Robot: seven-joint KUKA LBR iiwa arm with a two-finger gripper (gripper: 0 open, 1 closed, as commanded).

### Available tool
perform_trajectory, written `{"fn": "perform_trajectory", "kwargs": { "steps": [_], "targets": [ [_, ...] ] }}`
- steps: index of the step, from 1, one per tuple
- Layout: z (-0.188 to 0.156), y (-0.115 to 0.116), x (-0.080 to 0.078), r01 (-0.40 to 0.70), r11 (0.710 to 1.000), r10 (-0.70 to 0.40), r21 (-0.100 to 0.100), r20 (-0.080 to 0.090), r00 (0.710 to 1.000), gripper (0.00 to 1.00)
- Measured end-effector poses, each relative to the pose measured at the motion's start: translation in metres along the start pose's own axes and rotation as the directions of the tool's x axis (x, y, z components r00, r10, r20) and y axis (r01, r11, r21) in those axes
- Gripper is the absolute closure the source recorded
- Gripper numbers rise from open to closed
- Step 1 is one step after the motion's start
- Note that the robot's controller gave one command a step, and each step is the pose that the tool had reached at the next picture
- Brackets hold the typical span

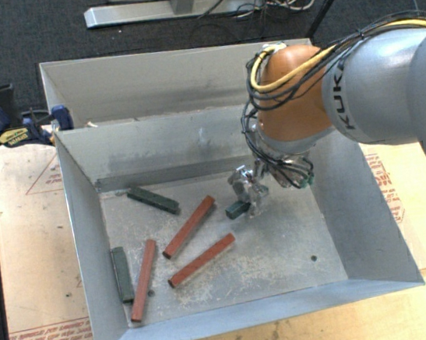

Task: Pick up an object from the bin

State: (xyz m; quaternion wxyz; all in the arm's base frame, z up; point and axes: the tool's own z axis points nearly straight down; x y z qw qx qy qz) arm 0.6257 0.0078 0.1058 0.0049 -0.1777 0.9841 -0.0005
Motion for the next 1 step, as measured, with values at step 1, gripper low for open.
{"fn": "perform_trajectory", "kwargs": {
  "steps": [1],
  "targets": [
    [-0.1415, -0.0277, -0.0221, 0.043, 0.999, -0.043, -0.002, -0.004, 0.999, 1.0]
  ]
}}
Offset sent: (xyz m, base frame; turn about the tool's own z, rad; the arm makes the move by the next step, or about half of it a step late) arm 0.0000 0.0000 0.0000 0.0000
